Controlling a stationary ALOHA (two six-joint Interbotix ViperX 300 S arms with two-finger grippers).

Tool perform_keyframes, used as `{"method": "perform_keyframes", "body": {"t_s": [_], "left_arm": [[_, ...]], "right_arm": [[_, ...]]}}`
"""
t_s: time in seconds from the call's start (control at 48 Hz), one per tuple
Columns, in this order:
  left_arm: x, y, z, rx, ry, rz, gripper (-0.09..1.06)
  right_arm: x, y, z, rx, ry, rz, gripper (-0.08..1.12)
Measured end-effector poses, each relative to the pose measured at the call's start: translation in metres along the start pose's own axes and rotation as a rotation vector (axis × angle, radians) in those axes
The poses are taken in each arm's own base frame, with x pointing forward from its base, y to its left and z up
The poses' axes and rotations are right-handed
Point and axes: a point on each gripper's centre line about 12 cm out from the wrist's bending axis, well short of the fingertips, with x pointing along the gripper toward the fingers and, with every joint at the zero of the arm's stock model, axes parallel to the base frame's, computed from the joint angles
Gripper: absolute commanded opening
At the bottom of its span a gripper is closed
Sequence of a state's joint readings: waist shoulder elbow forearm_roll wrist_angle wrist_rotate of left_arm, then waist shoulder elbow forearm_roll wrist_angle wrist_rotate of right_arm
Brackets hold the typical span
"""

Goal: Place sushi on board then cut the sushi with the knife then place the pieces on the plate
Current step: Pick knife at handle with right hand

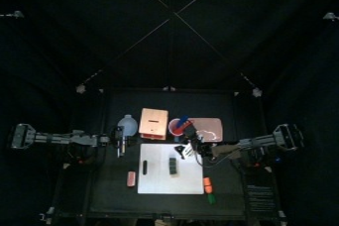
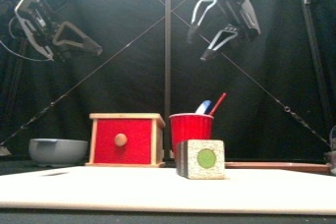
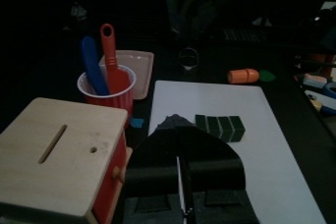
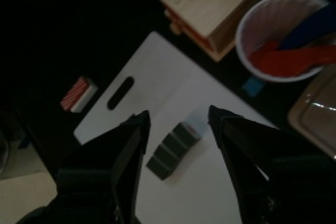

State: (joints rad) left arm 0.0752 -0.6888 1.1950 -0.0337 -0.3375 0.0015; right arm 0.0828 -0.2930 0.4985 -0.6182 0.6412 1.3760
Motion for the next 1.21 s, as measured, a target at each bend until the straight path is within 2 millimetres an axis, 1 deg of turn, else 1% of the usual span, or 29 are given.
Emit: {"method": "perform_keyframes", "body": {"t_s": [0.188, 0.292, 0.417, 0.521, 0.708, 0.917, 1.0, 1.208], "left_arm": [[0.0, 0.001, 0.001, -0.005, -0.002, 0.004, -0.01], [0.0, 0.002, 0.001, -0.005, -0.002, 0.008, -0.01], [0.0, 0.004, 0.004, -0.01, -0.016, 0.018, -0.01], [0.0, 0.009, 0.006, -0.012, -0.027, 0.038, -0.01], [0.0, 0.015, 0.007, -0.018, -0.039, 0.064, -0.01], [0.0, 0.017, 0.008, -0.026, -0.044, 0.075, -0.01], [0.0, 0.019, 0.008, -0.03, -0.044, 0.082, -0.01], [0.0, 0.021, 0.007, -0.032, -0.045, 0.092, -0.01]], "right_arm": [[-0.041, -0.033, 0.036, -0.039, -0.117, 0.006, 0.85], [-0.061, -0.052, 0.053, -0.055, -0.178, -0.007, 0.85], [-0.071, -0.077, 0.063, -0.061, -0.204, -0.05, 0.85], [-0.07, -0.092, 0.068, -0.104, -0.193, -0.085, 0.85], [-0.065, -0.11, 0.076, -0.151, -0.146, -0.106, 0.85], [-0.068, -0.126, 0.1, -0.145, -0.127, -0.077, 0.85], [-0.067, -0.13, 0.108, -0.128, -0.106, -0.056, 0.85], [-0.044, -0.14, 0.118, -0.073, 0.034, 0.019, 0.85]]}}
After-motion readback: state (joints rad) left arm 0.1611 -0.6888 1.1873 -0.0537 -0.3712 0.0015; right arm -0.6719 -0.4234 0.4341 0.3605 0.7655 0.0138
